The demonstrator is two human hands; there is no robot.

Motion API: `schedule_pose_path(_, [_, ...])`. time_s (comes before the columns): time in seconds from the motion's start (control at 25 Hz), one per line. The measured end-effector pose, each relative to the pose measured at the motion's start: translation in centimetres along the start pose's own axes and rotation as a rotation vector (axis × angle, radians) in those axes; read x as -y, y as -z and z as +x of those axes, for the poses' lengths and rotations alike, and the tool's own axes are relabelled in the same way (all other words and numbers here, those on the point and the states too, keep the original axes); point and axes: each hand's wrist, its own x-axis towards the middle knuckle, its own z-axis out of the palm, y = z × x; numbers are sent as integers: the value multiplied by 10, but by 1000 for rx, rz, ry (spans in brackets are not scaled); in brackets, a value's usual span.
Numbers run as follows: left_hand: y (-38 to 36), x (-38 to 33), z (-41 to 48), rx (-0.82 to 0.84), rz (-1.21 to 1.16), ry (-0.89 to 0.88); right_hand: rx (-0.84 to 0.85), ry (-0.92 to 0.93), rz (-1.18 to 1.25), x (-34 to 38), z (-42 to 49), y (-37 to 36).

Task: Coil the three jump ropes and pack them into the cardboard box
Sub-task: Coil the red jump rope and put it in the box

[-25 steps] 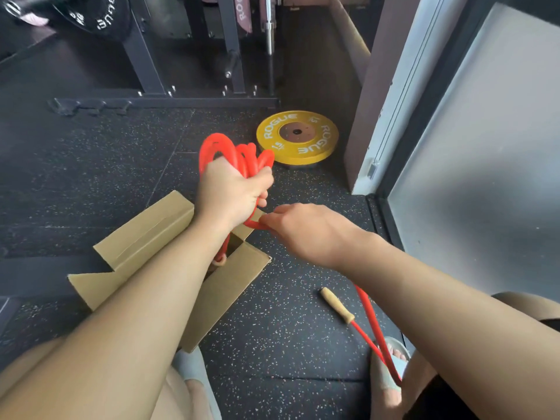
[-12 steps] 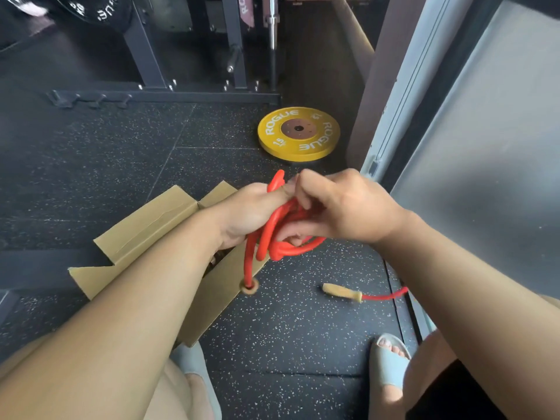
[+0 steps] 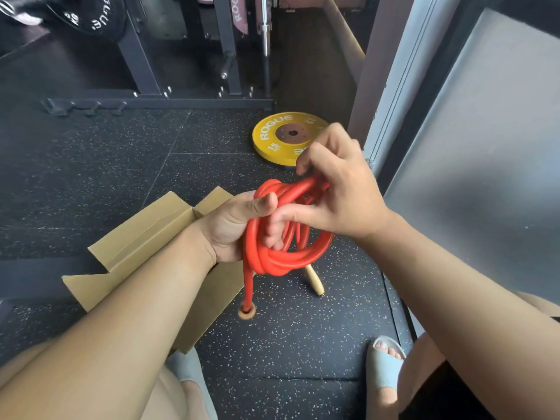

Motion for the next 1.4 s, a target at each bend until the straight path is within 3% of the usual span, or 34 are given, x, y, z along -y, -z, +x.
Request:
schedule_pose_path(0.08, [8,-2,-3,35,-90,5,68,-160,109,-14,1,2])
schedule_pose_path(0.2, [14,-2,-8,194,-308,8,505,-374,836,-24,-5,8])
schedule_pose_path(0.24, [13,-3,-9,247,-358,-5,619,-412,953,-25,-7,7])
schedule_pose_path(0.32, [10,-3,-10,277,-409,-32,768,-436,1031,-25,-7,5])
schedule_pose_path(0.44, [2,-6,-13,278,-442,-54,847,-542,1113,-24,-8,2])
schedule_pose_path(0.52, [-1,-8,-13,234,-425,-78,822,-663,1194,-23,-12,-4])
schedule_pose_path(0.76, [11,-10,-15,61,-167,-112,483,-862,1260,-12,-6,-14])
schedule_pose_path(0.92, [28,-17,-16,-261,313,-126,408,-922,1284,-8,-5,-15])
schedule_pose_path(1.08, [23,2,1,-615,677,-153,424,-927,1048,-13,-10,-22])
schedule_pose_path(1.2, [12,11,10,-628,527,-146,320,-989,897,-12,-9,-27])
schedule_pose_path(1.4, [11,-4,-3,-301,89,4,323,-975,926,-10,3,-19])
